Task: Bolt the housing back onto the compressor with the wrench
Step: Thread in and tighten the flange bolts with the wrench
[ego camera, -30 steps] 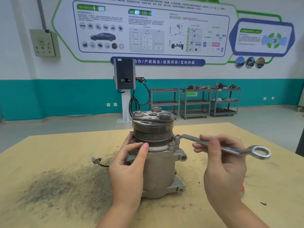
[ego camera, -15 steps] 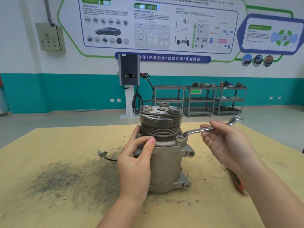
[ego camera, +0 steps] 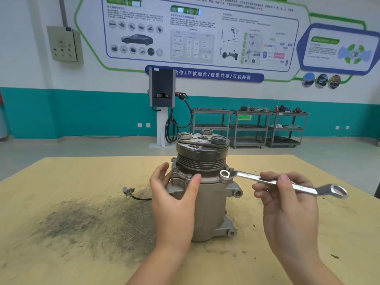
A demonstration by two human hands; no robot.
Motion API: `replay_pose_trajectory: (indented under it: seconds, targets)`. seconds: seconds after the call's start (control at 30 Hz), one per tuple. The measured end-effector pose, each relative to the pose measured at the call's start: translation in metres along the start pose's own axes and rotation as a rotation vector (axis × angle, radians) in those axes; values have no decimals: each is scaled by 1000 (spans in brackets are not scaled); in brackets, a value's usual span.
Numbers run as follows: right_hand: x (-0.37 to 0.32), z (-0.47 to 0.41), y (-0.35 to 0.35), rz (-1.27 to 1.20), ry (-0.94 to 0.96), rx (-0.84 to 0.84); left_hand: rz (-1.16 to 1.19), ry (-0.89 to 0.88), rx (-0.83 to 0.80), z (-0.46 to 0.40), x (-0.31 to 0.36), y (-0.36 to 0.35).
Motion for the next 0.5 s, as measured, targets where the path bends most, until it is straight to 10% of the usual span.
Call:
replay_pose_trajectory:
  seconds: [0.23, 0.5]
  targets:
    - [-28, 24, -37, 233, 408, -270, -23, 7, -28, -4, -3, 0]
    - [-10, -57, 3, 48, 36, -7, -80, -61, 59, -30, 0, 31]
Point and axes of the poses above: each hand's wrist, its own z-axis away from the middle knuckle, its own y-axis out of the back of the hand, x = y × z, the point moved 5 cm from there along -z, towards the middle knuckle, and after that the axes turned 3 degrees about -x, right-handed, at the moved point
